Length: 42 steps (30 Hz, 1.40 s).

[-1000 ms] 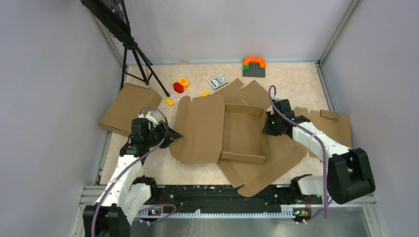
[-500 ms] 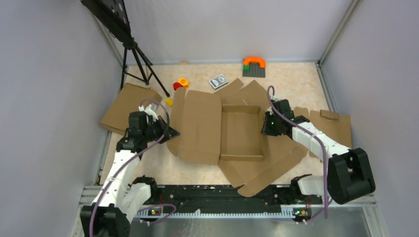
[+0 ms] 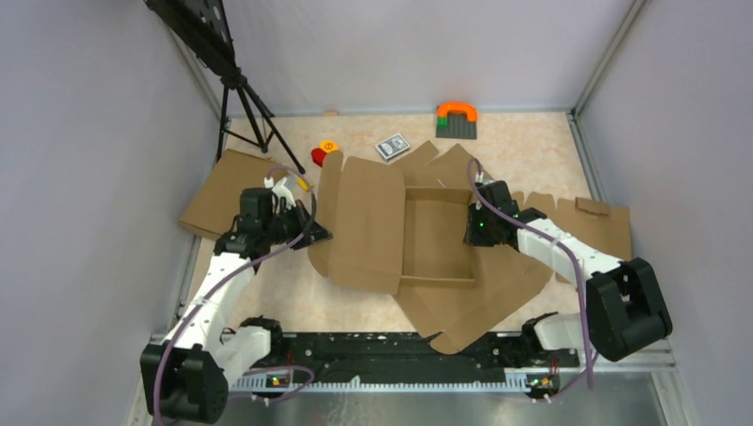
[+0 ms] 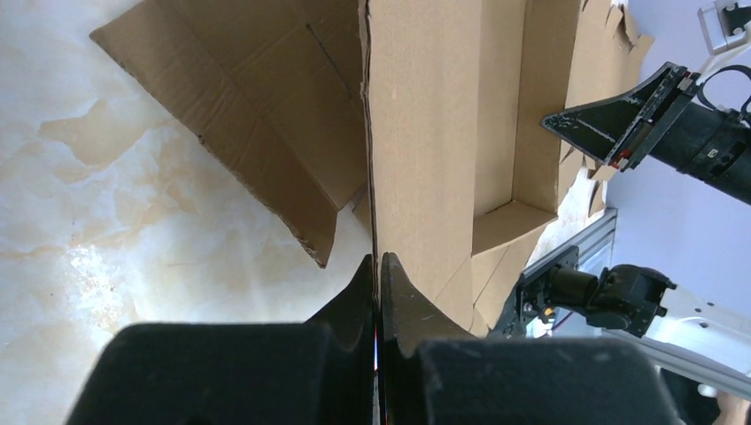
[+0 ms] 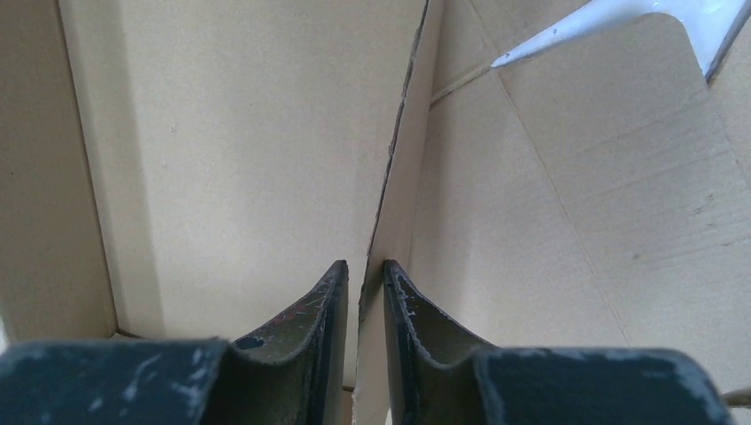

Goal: Fold the paper box
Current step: Adjust the paper box at the center of the board.

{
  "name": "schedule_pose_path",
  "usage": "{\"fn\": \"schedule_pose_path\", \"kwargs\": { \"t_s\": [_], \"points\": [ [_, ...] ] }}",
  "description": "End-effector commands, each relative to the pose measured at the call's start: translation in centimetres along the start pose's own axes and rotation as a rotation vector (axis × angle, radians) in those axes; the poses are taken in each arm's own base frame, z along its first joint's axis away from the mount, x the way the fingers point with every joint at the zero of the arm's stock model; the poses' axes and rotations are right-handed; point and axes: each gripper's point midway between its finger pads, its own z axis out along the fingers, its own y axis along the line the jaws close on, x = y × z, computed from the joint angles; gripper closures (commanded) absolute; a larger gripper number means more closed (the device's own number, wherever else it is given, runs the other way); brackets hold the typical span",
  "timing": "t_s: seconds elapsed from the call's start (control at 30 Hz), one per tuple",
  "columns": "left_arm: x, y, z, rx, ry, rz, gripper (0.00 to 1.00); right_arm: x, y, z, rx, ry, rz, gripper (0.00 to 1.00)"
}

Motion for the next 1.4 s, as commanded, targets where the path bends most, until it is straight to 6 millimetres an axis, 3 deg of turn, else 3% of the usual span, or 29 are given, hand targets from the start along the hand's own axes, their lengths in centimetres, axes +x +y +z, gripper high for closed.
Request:
{"fn": "schedule_pose_path", "kwargs": {
  "t_s": [0.0, 0.1, 0.2, 0.37, 0.5, 0.63, 0.73, 0.93, 1.03, 1.2, 1.37],
  "points": [
    [-1.1, -3.4, -1.2, 0.085, 0.034, 0.142, 1.0, -1.9, 3.5, -1.3, -0.123, -0.051, -0.026, 0.76],
    [-3.0, -3.3, -2.6, -0.026, 0.021, 0.213, 1.0, -1.9, 3.8, -2.6, -0.155, -0.077, -0.046, 0.62],
    [-5.0, -4.6, -3.8, -0.043, 0.015, 0.29, 1.0, -1.8, 4.0, -3.8, -0.185, -0.104, -0.066, 0.52],
    [-7.1, -5.8, -4.4, -0.042, 0.035, 0.45, 1.0, -2.6, 2.7, -5.5, -0.125, -0.152, -0.071, 0.35],
    [-7.7, -6.9, -3.9, 0.002, 0.112, 0.547, 1.0, -3.6, 3.2, -7.2, -0.156, -0.201, -0.051, 0.33],
    [-6.0, -8.7, -1.9, 0.144, 0.203, 0.784, 1.0, -4.2, 3.7, -7.9, -0.178, -0.231, -0.028, 0.33],
    [-4.7, -9.4, -0.7, 0.211, 0.284, 1.005, 1.0, -4.7, 3.0, -7.9, -0.128, -0.231, 0.019, 0.33],
    [-9.0, -9.6, 2.2, 0.126, 0.276, 1.166, 1.0, -5.8, 1.0, -9.4, -0.066, -0.327, 0.08, 0.33],
    [-10.9, -11.9, 3.2, 0.151, 0.234, 1.285, 1.0, -6.4, 0.5, -10.3, -0.067, -0.375, 0.09, 0.33],
    [-12.0, -15.2, 4.4, 0.212, 0.209, 1.411, 1.0, -6.6, 1.8, -10.7, -0.163, -0.426, 0.006, 0.31],
    [-12.0, -15.6, 4.6, 0.238, 0.259, 1.492, 1.0, -6.6, 3.0, -10.3, -0.23, -0.405, 0.013, 0.27]
  ]
}}
